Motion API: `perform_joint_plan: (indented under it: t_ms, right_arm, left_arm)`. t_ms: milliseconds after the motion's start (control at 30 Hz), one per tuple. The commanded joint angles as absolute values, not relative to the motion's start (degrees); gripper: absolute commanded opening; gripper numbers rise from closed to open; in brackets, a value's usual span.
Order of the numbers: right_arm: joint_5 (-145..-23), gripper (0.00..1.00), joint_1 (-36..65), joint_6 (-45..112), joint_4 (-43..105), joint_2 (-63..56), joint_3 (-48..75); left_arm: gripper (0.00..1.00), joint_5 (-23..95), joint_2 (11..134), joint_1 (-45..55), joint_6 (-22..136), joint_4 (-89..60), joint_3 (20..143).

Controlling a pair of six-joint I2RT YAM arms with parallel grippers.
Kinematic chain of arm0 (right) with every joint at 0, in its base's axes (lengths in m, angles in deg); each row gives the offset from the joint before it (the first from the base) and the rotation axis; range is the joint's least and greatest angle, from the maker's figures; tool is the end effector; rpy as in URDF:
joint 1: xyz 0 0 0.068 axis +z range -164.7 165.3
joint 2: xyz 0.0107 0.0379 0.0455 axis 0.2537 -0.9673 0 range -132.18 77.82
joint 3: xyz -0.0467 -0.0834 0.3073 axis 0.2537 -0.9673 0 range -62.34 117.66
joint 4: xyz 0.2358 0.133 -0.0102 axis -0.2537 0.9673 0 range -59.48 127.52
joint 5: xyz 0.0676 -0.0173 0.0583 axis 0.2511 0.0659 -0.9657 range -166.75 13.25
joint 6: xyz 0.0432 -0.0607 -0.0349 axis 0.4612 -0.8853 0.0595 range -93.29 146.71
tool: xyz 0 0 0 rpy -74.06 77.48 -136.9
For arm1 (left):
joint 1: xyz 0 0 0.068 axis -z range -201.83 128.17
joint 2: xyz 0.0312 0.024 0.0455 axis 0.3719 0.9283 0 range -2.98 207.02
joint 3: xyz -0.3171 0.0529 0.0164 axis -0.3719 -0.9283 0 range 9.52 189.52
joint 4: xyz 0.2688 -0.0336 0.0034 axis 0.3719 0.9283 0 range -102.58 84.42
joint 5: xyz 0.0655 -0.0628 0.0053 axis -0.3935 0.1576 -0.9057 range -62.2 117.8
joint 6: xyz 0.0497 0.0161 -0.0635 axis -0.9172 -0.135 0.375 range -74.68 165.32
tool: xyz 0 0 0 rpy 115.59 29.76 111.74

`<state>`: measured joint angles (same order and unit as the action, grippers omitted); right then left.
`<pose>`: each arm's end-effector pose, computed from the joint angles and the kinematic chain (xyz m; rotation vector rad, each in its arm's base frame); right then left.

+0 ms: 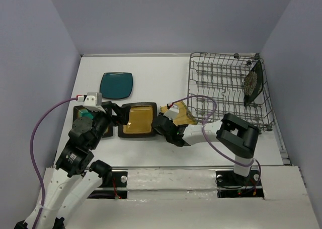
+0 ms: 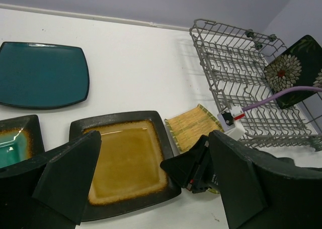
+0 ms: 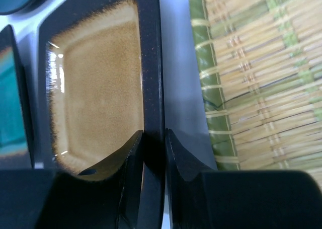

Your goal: Load the plates into the dish rack

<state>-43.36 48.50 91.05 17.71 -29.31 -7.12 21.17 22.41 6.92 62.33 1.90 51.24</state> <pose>0.2249 0.3580 0.1658 0.3317 2.1700 0.6398 0.0994 -0.0452 0.3824 0.0667 1.5625 -0.5437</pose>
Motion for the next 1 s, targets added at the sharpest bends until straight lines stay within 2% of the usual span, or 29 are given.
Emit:
perform_joint_plan:
  t_ms: [0,500,767,967]
  right_arm:
    - [-38.8,0.07,49.9,81.8,16.0,-21.5,-8.5]
    - [-46.2,0.07,49.9,76.3,0.4,-12.7,-14.2]
    - [-44.8,0.07,49.3,67.3,-0.5,-5.2,-11.0]
    - [-45.4,0.07,43.6,64.2,2.2,-0.7,-7.1]
  left_arm:
    - [0.99,21.9,22.3,6.6,61.8,0.3,51.3]
    - [0.99,22.1,21.5,6.5,61.8,0.3,51.4]
    - [0.99,21.6,20.6,6.5,61.8,0.4,51.4]
    - [0.99,22.0,19.3,6.5,61.8,0.3,51.4]
